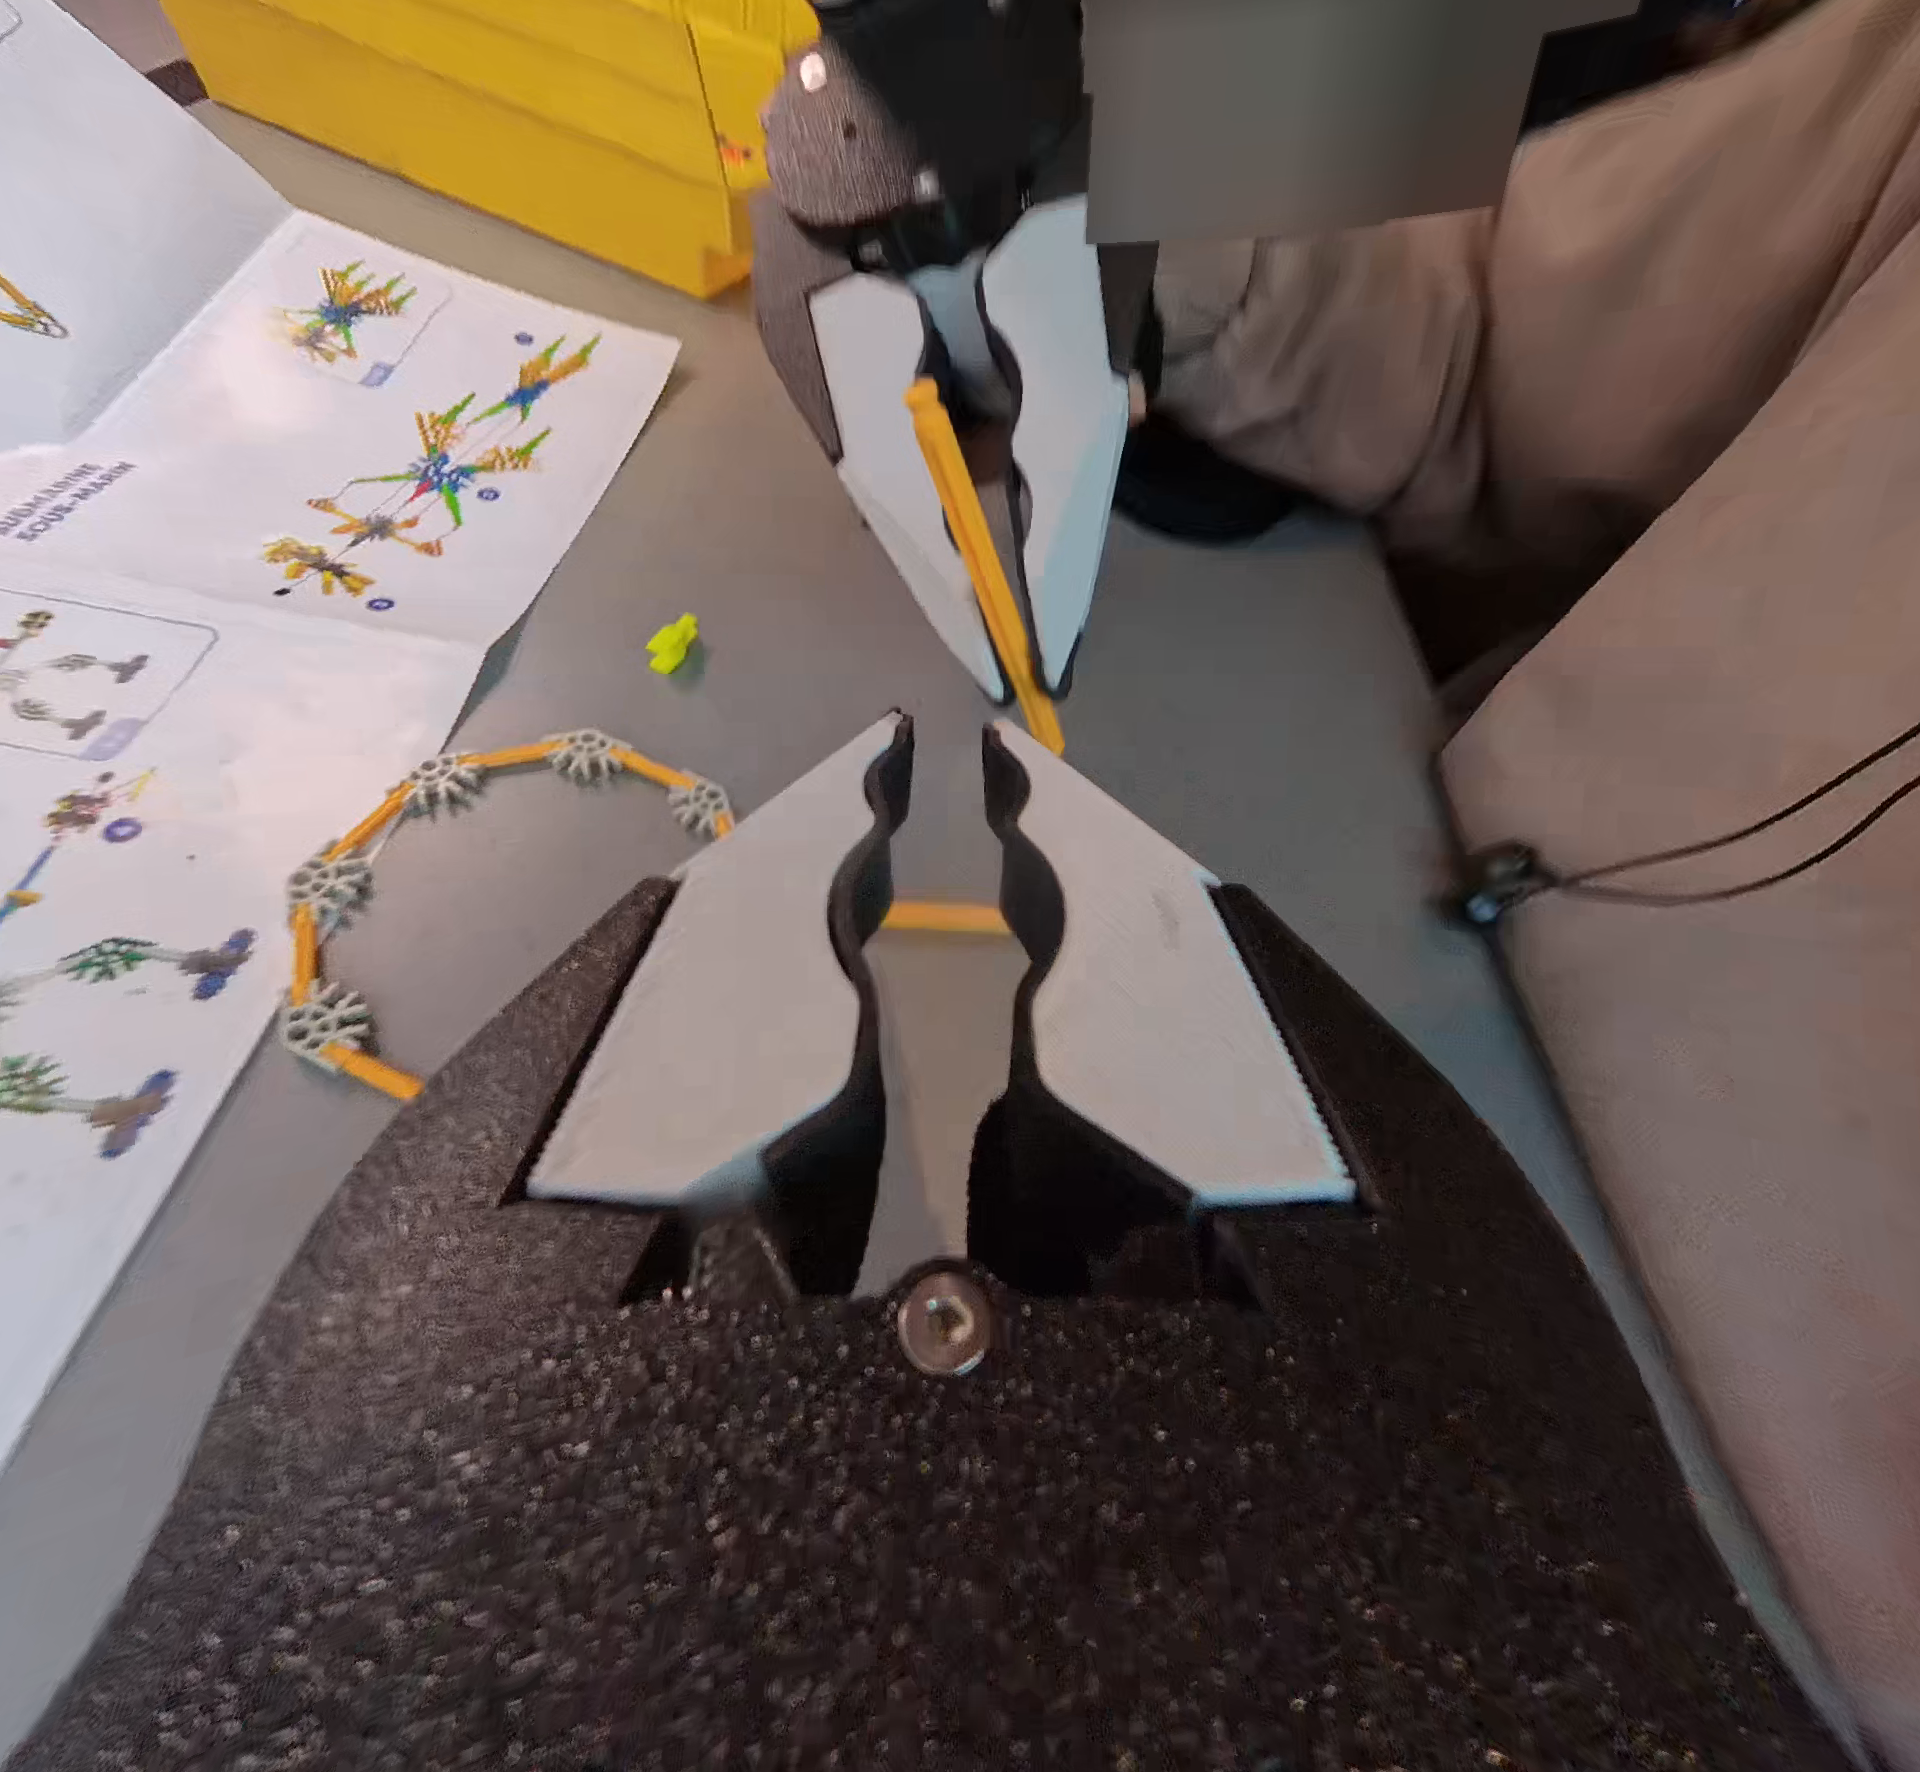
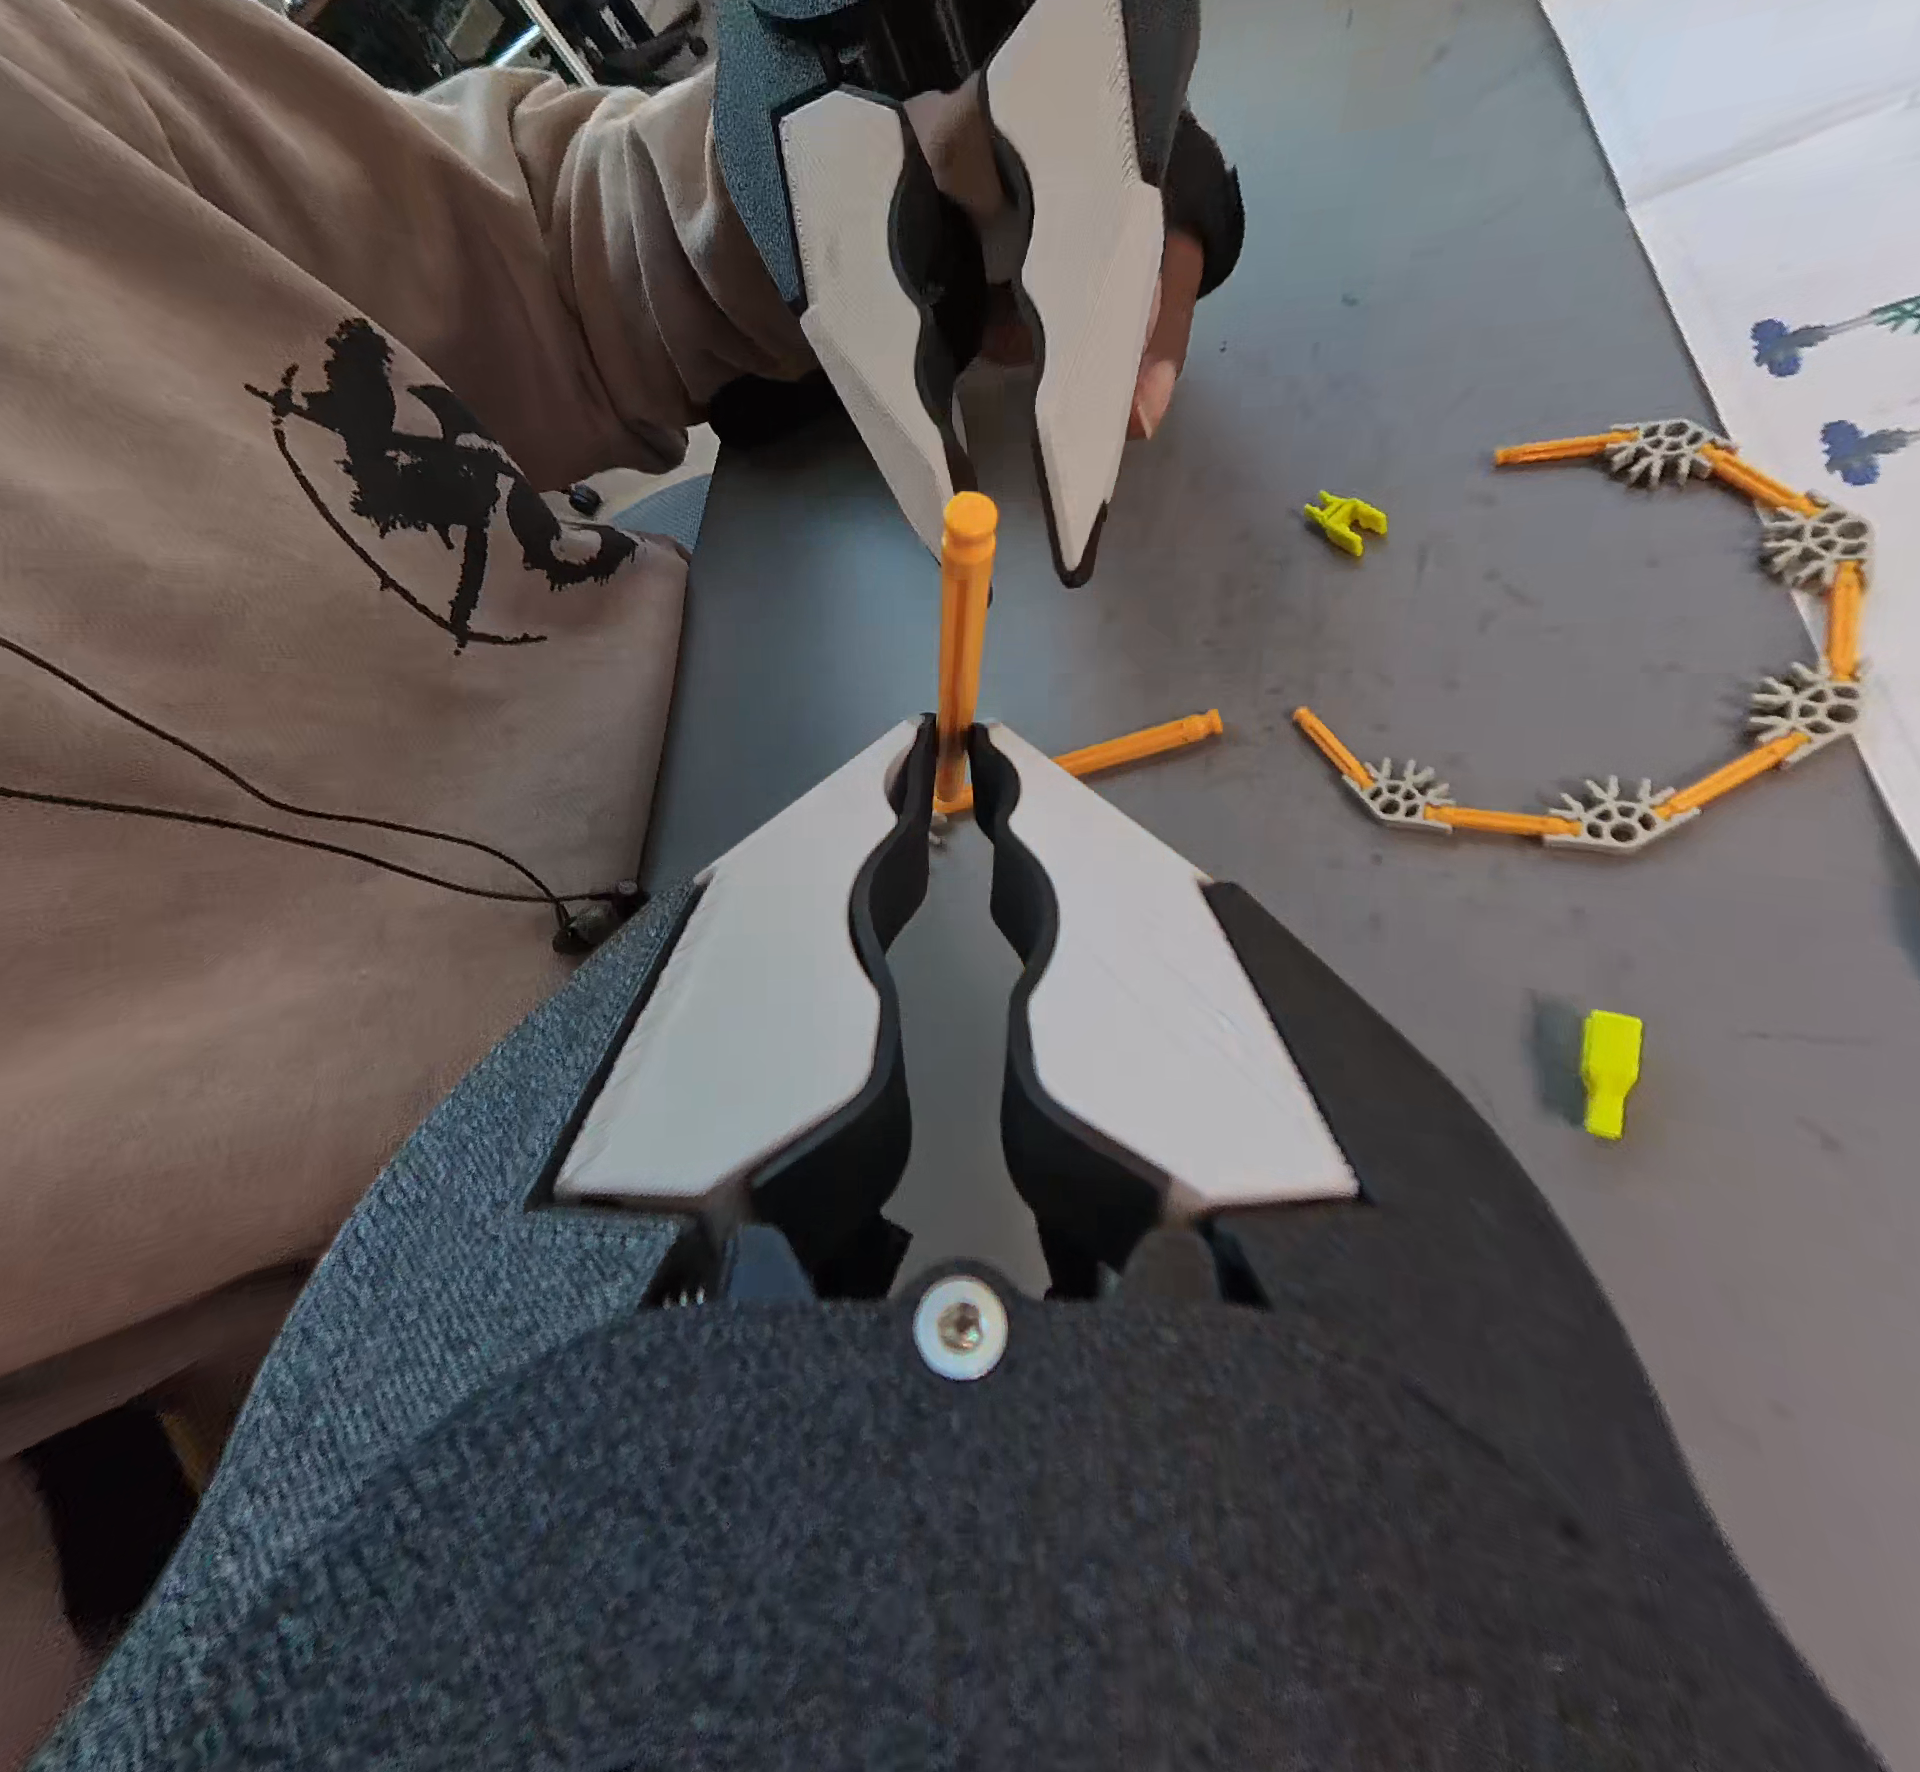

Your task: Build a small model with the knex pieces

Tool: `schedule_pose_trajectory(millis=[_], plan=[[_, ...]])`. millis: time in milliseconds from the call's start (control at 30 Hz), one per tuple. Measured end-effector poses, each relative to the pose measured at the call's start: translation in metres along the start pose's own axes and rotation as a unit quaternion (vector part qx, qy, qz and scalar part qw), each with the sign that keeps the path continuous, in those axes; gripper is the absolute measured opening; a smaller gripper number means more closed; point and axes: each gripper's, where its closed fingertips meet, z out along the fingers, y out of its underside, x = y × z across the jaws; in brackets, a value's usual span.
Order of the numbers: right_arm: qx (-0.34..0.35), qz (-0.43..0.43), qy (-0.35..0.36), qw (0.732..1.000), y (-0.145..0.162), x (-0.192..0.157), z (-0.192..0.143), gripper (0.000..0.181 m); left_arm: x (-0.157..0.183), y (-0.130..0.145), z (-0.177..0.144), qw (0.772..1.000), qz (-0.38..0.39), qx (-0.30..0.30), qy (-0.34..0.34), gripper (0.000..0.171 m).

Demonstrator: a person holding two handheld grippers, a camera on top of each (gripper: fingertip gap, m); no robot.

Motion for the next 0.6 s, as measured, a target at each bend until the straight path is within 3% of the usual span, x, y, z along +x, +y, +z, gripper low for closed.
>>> schedule_pose_trajectory(millis=[100,167,267,400,600], plan=[[-0.003,0.001,0.012,1.000,0.004,0.006,-0.010,0.005,0.002,0.035,0.009,0.988,0.112,-0.103,-0.025,0.022],[0.005,0.004,0.013,1.000,0.002,0.007,-0.015,0.005,0.011,0.051,0.018,0.979,0.143,-0.147,-0.011,0.025],[0.007,0.002,0.015,1.000,0.001,0.008,-0.018,0.005,0.023,0.060,0.025,0.972,0.146,-0.184,0.030,0.032],[0.001,-0.003,0.009,1.000,0.002,0.005,-0.015,0.005,0.013,0.074,0.024,0.957,0.165,-0.236,0.033,0.035],[-0.005,-0.002,0.005,1.000,0.005,0.004,-0.010,0.005,0.010,0.073,0.026,0.954,0.146,-0.262,0.018,0.017]])
